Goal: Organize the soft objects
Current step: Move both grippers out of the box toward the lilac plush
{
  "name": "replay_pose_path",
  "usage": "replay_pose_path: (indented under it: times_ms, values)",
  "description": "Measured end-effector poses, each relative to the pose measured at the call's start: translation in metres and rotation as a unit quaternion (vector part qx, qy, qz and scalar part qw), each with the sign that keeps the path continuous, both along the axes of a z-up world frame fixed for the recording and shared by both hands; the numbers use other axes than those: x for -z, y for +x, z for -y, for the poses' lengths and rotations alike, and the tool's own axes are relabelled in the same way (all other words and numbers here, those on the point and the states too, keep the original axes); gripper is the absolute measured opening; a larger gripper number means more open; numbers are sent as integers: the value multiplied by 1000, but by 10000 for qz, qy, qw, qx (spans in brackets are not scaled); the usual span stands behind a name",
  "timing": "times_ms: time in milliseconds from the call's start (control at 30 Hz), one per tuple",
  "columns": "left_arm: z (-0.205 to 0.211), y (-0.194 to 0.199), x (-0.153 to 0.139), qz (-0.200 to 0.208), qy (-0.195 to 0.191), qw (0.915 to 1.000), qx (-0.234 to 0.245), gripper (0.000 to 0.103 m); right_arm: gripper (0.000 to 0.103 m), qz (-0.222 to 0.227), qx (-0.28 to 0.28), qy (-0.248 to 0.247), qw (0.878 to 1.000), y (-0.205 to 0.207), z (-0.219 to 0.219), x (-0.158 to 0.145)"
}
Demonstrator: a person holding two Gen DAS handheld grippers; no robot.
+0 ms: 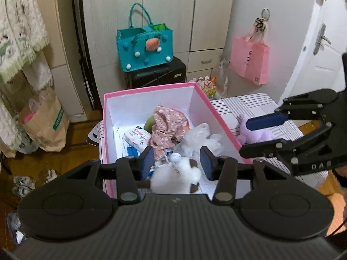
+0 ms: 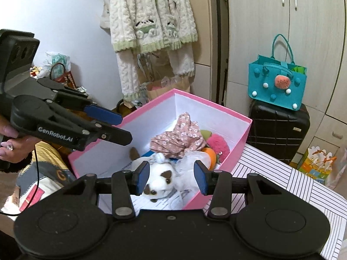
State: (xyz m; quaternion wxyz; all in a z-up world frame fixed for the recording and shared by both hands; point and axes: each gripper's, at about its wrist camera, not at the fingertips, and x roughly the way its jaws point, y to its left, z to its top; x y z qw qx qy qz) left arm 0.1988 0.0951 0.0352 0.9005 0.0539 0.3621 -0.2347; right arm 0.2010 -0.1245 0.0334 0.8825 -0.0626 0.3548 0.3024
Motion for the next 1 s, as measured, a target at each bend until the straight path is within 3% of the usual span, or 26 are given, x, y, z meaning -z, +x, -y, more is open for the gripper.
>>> replay_pose_path:
  times_ms: [367, 500, 667, 867, 1000]
  values:
    - [14, -51, -23, 142, 88, 9997, 156, 47, 51, 276, -90, -157, 9995, -46, 9, -28]
    - [20, -66, -30, 196, 135, 9996, 161, 49, 56, 324, -118, -100, 9994, -64, 19, -37]
    - [28, -84, -35, 258, 182, 9993, 189, 60, 57, 306, -115, -9, 9995, -87, 35, -42]
    - [40, -102, -30, 171, 174, 9994, 239, 62, 60, 306, -100, 104, 9994, -112, 53, -44]
    - [50, -113, -31, 214, 143, 9992, 295, 69, 62, 351, -9, 57, 9994, -125, 67, -42]
